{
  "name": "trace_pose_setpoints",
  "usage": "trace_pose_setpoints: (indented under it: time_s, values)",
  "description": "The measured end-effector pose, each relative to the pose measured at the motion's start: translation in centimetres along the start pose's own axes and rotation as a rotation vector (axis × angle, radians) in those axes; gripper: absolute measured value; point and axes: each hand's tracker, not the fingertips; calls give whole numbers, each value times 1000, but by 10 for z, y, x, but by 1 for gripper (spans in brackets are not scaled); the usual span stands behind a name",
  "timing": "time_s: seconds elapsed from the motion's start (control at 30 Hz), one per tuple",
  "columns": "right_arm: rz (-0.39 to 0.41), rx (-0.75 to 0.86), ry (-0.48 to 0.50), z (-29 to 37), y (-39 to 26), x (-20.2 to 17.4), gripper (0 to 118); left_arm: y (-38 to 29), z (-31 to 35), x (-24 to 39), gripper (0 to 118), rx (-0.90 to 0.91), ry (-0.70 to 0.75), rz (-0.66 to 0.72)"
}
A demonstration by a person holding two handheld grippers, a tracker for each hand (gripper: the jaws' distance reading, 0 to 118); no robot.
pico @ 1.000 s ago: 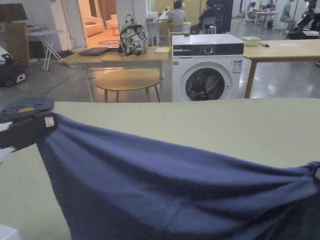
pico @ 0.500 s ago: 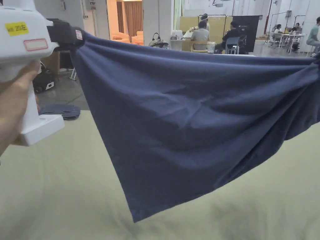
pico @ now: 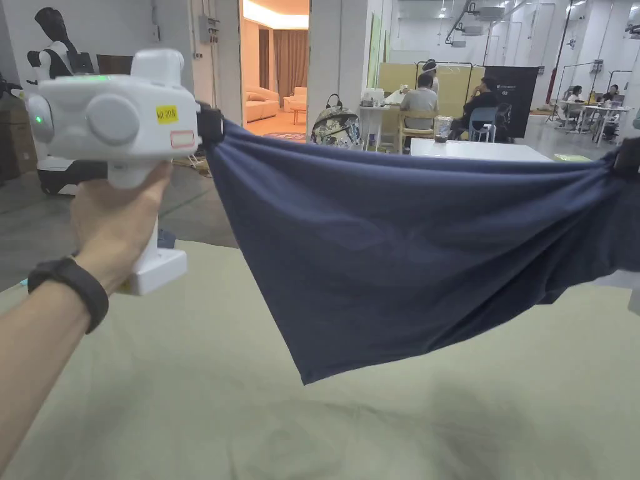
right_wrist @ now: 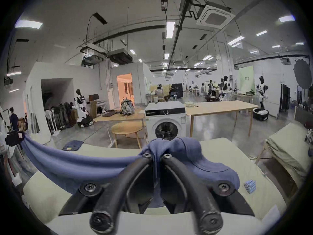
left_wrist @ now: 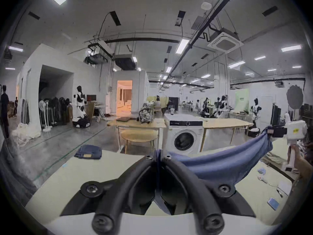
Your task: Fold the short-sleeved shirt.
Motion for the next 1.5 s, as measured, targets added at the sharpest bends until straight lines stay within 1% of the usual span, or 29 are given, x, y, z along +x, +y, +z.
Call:
trace_pose_setpoints:
  time_s: [0.1,0.17,0.2,0.27,0.33,0.37,0.43,0.47,0.53,0.57,0.6,0.63,0.67,0.7,0.73,0.77,0.93,0.97,1.0,1.03,1.07,1.1,1.17,1.23,1.3,1.37,1.43,1.47,1.5]
  values:
    - [-14,-34,-11,-25,-34,5,4,-44,-16,-8,0,-77,-19,52]
    - [-47,-91,8,-36,-69,11,4,-81,-22,-15,0,-127,-16,77]
    - [-47,-113,9,-40,-88,15,4,-99,-22,-18,0,-147,-82,102]
    - [-38,-118,-9,-37,-128,23,4,-140,-16,-22,0,-174,-140,96]
    - [-36,-124,-18,-19,-167,30,4,-179,-1,-24,0,-238,-132,118]
    - [-59,-140,10,-8,-188,38,4,-197,12,-25,0,-234,-117,129]
    - [-78,-157,16,23,-231,49,4,-232,47,-25,0,-228,-145,154]
    - [-98,-177,12,43,-257,56,4,-252,67,-29,0,-254,-144,187]
    - [-133,-210,12,82,-305,69,4,-287,109,-29,0,-265,-132,303]
    - [-165,-246,6,110,-323,65,4,-299,126,-28,0,-302,-127,346]
    - [-180,-268,20,134,-346,69,4,-315,154,-20,0,-294,-128,355]
    - [-195,-266,7,151,-363,70,4,-326,168,-18,0,-305,-137,348]
    - [-237,-292,2,172,-382,73,4,-340,184,-14,0,-328,-131,310]
    - [-256,-312,10,188,-397,76,4,-353,198,-11,0,-355,-103,286]
    - [-273,-309,0,202,-407,76,4,-363,209,-4,0,-381,-112,291]
    - [-271,-332,-16,217,-417,76,4,-373,220,-3,0,-414,-115,284]
    - [-226,-365,-37,255,-440,76,5,-397,254,-9,0,-450,-54,348]
    - [-211,-367,-35,258,-438,71,14,-399,257,-11,0,-457,-49,367]
    - [-172,-377,-29,258,-439,68,39,-396,261,-5,5,-451,-52,360]
    - [-138,-399,-36,258,-440,66,56,-396,261,-3,21,-446,-48,348]
    - [-91,-402,-86,260,-442,62,61,-395,261,0,41,-458,-31,308]
    - [-74,-382,-120,264,-446,65,61,-393,261,3,47,-461,6,253]
    - [-89,-369,-110,275,-443,68,61,-382,266,14,47,-428,43,176]
    - [-88,-344,-119,287,-434,70,61,-368,271,23,47,-382,35,150]
    - [-53,-310,-171,293,-413,63,61,-346,272,33,47,-362,51,135]
    - [-62,-236,-152,295,-390,56,61,-326,269,47,47,-344,79,119]
    - [-52,-192,-126,289,-367,44,61,-305,267,57,47,-301,51,113]
    - [-33,-171,-103,285,-357,37,61,-296,267,65,44,-263,19,108]
    - [-15,-158,-78,281,-349,32,56,-289,268,74,35,-225,-7,99]
